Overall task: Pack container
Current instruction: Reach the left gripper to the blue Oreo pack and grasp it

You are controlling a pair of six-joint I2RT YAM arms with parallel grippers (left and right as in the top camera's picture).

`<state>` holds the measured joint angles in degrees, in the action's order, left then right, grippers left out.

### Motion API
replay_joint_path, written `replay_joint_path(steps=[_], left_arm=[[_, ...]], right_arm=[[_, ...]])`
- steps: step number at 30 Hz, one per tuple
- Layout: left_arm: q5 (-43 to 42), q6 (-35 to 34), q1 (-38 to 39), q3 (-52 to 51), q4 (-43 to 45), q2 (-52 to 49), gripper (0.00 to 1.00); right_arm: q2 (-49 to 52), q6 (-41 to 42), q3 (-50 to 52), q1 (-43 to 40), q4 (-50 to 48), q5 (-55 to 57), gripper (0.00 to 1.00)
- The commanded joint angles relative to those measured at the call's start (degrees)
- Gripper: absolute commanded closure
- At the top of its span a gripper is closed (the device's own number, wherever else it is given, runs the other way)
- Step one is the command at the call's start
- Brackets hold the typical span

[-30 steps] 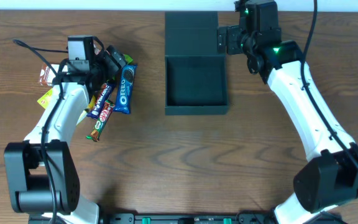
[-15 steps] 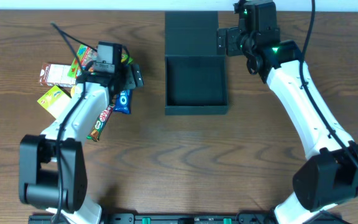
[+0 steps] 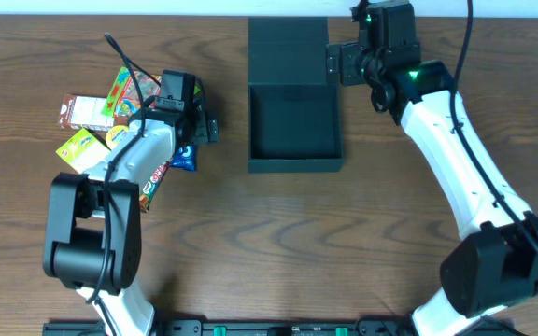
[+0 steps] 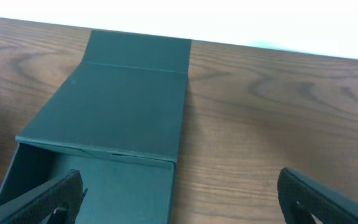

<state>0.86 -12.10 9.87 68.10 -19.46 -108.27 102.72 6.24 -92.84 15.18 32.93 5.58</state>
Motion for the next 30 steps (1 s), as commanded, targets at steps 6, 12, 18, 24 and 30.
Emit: replay_joint_path(steps=[6,12,18,24,30], left_arm=[[-0.7,1.8,1.4,1.1,0.3,-3.1,0.10],[-0.7,1.8,1.9,1.1,0.2,-3.5,0.20],[-0.7,1.8,1.8,1.1,0.0,-4.6,0.30],[-0.6,1.1,1.8,1.1,-0.1,-4.6,0.45],[-0.4,-1.2,1.8,1.1,-0.2,-4.5,0.55]], right_arm=[[0.7,-0.7,0.3,-0.1,0.0,0.0,0.01],[0.7,-0.7,0.3,-0.1,-0.2,0.0,0.01],[0.7,-0.7,0.3,-0.1,-0.2,0.0,0.01],[0.7,-0.7,0.3,-0.1,-0.2,0.0,0.01],[0.7,-0.8,0.3,-0.3,-0.2,0.2,0.01]])
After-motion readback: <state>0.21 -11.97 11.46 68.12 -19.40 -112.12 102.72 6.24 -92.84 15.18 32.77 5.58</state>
